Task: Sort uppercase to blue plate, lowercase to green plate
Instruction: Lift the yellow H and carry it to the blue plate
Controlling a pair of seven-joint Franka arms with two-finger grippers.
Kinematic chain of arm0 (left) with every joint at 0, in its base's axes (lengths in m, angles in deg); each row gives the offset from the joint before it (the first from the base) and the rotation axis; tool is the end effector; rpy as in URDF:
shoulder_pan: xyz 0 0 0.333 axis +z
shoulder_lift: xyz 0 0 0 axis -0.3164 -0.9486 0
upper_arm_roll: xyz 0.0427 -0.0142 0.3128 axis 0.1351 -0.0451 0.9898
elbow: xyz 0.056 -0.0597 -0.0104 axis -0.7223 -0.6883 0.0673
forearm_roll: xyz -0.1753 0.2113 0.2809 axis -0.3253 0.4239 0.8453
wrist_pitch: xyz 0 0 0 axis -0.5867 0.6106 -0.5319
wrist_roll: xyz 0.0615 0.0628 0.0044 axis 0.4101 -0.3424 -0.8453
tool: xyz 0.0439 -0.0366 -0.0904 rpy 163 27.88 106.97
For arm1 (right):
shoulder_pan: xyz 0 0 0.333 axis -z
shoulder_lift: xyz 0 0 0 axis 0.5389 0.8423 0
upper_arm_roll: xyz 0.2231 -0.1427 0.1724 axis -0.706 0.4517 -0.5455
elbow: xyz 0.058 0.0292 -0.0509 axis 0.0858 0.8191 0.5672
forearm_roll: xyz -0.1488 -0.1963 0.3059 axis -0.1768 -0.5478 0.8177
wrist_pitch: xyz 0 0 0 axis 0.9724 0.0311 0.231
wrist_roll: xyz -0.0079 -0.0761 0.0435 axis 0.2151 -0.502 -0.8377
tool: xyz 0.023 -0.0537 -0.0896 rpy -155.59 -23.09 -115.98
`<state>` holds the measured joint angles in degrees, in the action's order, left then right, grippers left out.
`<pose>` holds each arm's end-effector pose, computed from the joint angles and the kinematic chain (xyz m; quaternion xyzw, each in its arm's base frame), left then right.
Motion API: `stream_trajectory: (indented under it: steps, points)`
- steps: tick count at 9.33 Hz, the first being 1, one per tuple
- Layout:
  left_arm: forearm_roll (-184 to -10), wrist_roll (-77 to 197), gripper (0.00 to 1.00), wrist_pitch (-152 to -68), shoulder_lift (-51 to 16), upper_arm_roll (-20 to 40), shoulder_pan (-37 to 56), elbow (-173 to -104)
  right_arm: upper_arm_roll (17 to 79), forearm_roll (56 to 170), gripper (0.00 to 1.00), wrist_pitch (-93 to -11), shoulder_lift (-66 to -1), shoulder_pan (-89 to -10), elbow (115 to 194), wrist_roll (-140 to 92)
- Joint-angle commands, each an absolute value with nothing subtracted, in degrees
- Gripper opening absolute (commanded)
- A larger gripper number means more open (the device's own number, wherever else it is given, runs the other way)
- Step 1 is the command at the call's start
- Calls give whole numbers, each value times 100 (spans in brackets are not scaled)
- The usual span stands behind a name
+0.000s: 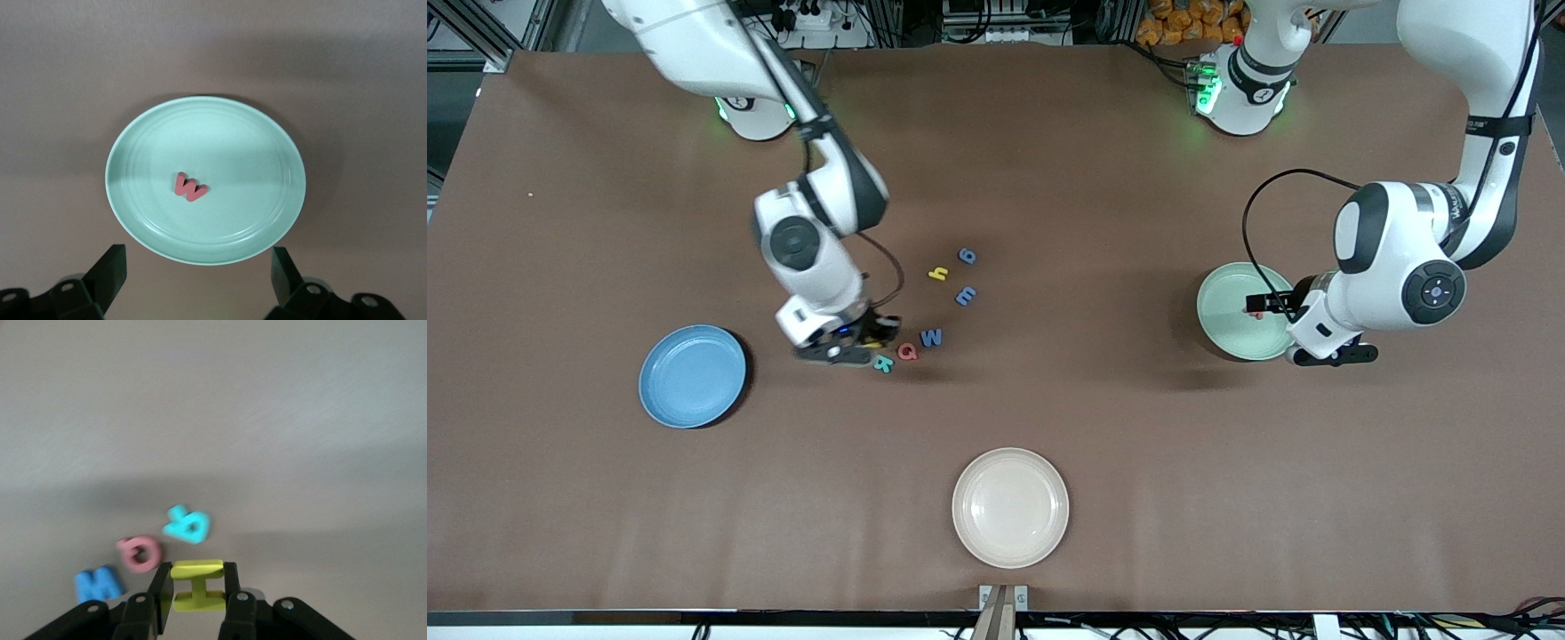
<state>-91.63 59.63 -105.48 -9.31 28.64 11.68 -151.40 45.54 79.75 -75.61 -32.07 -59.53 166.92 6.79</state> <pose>0.5705 -0.0673 0.3002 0.9881 0.0195 -0.1526 0.0076 0.5703 0.2554 0.2609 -0.9990 0.0374 -0.0161 0.0192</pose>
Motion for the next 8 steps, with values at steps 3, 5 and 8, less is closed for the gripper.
stream_trajectory:
  steps: [3, 5, 8]
  points:
    - [-9751, 5719, 96, -10417, -860, 2678, 1080, -14358, 4497, 7999, 0, -7346, -3268, -4390, 16626, -1911]
    - [-9869, 4764, 100, -10417, -921, 2214, 1010, -13874, 4497, 7999, 0, -7268, -3268, -3844, 16635, -2897]
    - [-9843, 3663, 100, -10479, -1438, 1992, 257, -13444, 4497, 7990, 100, -7267, -3242, -3560, 16626, -3394]
